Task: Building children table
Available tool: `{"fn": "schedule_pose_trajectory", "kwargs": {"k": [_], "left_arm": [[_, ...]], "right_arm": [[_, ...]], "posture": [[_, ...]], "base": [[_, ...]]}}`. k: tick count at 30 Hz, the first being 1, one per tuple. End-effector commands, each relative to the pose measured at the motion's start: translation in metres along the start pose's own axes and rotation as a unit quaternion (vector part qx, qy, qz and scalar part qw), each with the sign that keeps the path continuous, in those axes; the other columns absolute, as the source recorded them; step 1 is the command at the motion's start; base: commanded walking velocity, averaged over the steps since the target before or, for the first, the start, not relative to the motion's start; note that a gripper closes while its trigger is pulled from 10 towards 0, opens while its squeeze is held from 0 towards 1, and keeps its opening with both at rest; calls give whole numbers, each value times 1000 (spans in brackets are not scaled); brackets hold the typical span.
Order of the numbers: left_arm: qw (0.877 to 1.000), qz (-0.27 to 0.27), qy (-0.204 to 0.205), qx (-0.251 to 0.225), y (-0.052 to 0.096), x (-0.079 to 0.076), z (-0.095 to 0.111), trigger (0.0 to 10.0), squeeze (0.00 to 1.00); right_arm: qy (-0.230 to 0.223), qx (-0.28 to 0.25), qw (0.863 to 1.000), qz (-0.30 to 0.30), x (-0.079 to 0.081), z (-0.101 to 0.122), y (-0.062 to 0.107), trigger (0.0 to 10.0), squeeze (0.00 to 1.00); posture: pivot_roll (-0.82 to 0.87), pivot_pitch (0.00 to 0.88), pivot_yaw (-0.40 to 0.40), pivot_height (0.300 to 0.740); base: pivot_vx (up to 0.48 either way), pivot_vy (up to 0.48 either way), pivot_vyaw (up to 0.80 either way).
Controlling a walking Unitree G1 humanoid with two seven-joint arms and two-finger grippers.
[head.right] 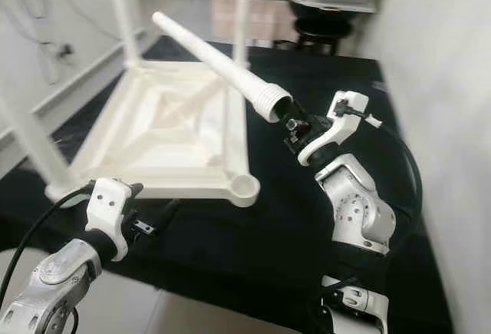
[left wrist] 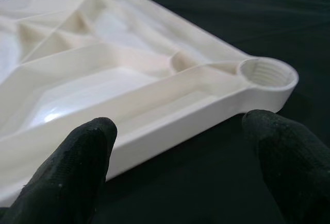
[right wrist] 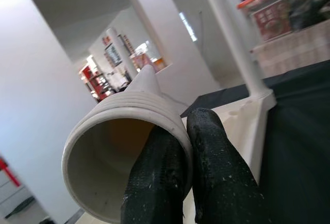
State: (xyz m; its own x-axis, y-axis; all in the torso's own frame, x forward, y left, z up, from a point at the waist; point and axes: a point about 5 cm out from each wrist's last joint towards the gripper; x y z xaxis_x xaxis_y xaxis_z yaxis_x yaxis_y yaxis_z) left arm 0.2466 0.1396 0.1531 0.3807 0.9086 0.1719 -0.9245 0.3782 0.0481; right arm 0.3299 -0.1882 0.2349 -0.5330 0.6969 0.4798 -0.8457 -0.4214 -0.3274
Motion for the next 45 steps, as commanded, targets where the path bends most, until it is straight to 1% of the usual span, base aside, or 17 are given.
{"fn": "schedule_pose_trajectory", "kwargs": {"k": [1,8,9,11,15,24,38,45], "left_arm": [[1000,-3,8,4,0,0,-1,10000,0],[1000,-8,26,-12,-2,0,5,10000,0],[999,-14,43,-25,-3,-1,10,10000,0],[999,-14,43,-25,-3,-1,10,10000,0],[997,-21,64,-45,-3,-1,18,10000,0],[997,-18,66,-48,-4,1,21,10000,0],[997,-11,65,-42,-5,2,20,10000,0],[997,-6,64,-42,-5,3,20,10000,0]], "right_arm": [[-7,-4,1000,15,5,-2,0,10000,0],[-20,-2,1000,16,7,-8,2,10000,0],[-28,-3,999,17,7,-10,2,10000,0],[-28,-3,999,17,7,-10,2,10000,0],[-39,-6,999,18,8,-12,1,10000,0],[-52,2,998,23,13,-23,-1,10000,0],[-52,9,998,30,18,-29,-3,10000,0],[-54,13,998,35,20,-31,-3,10000,0]], "posture": [[-25,28,-28,740],[-26,30,-27,740],[-26,30,-26,740],[-26,30,-26,740],[-25,29,-25,740],[-20,31,-25,740],[-20,29,-27,740],[-21,28,-27,740]], "base": [[0,0,-800],[0,0,-800],[0,0,-800],[0,0,-800],[0,0,-800],[0,0,-800],[0,0,-800],[0,0,-62]]}}
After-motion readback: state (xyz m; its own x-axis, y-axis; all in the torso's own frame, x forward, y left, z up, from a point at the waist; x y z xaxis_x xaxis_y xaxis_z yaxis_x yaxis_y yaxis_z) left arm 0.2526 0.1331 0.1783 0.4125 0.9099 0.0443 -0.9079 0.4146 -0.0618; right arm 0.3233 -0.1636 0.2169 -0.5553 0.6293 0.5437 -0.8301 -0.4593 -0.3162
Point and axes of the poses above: a point about 5 cm out from each wrist's last joint towards the gripper, its own y axis pointing back from the gripper into the wrist, its own z axis along the axis of the wrist's last joint, x = y × z, and after that the axes turned 5 degrees about -y, right-handed
